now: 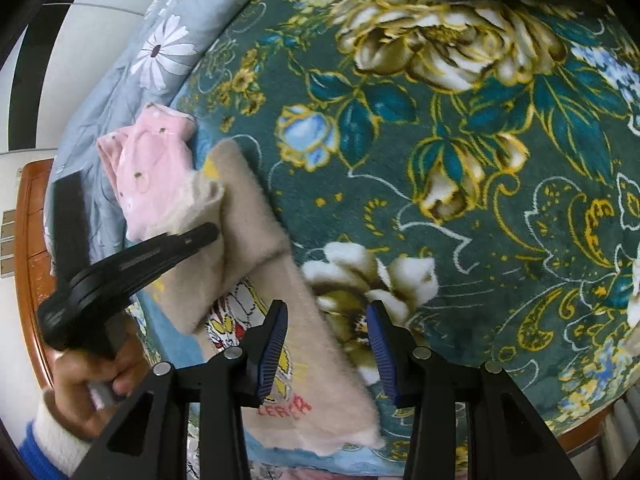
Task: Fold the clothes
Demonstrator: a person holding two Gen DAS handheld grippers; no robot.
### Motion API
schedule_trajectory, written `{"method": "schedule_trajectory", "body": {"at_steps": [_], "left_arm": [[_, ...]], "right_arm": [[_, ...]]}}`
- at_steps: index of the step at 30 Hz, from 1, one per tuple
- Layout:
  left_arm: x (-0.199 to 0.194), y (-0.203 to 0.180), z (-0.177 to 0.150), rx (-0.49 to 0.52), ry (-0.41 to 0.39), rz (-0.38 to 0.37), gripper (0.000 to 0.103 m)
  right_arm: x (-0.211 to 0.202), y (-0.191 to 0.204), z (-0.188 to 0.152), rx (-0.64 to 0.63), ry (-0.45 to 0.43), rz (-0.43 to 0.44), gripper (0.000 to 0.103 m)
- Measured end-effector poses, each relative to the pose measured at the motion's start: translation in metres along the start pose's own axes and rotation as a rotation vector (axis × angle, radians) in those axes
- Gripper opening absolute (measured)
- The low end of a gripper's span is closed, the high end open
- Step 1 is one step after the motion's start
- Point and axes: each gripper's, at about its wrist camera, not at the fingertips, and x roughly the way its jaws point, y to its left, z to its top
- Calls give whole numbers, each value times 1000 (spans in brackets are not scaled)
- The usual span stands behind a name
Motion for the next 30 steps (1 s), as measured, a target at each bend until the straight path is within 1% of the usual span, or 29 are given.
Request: {"method": "schedule_trajectory", "body": {"at_steps": [1, 2, 4, 5, 7, 9, 10, 11, 13, 14, 16, 17, 20, 24, 30], "left_arm": [[4, 0, 1, -6, 13, 1, 27], [6, 1, 1, -15, 22, -12, 30], [0, 4, -1, -29, 22, -49, 40], [-9, 7, -5, -32, 12, -92, 41], [-28, 18, -13, -35, -28, -133, 45], [-50, 42, -27, -75, -92, -150, 51], [-60, 56, -36, -106, -124, -154, 52], [-70, 79, -50, -162, -155, -150, 52], [-74, 118, -76, -251, -171, -107, 52], [-76, 138, -89, -295, -178, -84, 52], [-66, 175, -120, -373, -155, -32, 52], [-57, 197, -141, -424, -124, -6, 52], [-33, 234, -186, -507, -64, 33, 51], [-7, 255, -223, -534, -15, 42, 52], [33, 257, -249, -521, 57, -10, 52]], "right_arm": [[0, -2, 0, 3, -1, -3, 45], [-1, -4, -1, 5, -3, -8, 45], [-4, -5, -1, 5, -10, -15, 45], [-6, -5, -2, 2, -14, -16, 45], [-6, -4, -3, -6, -12, -15, 45], [-2, -1, -6, -19, 4, -12, 45], [2, 2, -8, -27, 14, -12, 45], [8, 6, -13, -40, 30, -12, 45], [24, 10, -22, -57, 70, -18, 50], [32, 13, -27, -65, 89, -21, 51], [51, 14, -40, -78, 134, -38, 51], [62, 15, -47, -84, 159, -51, 51], [87, 9, -67, -79, 214, -99, 51], [108, -3, -86, -73, 256, -151, 51], [125, -4, -97, -76, 270, -175, 50]]}}
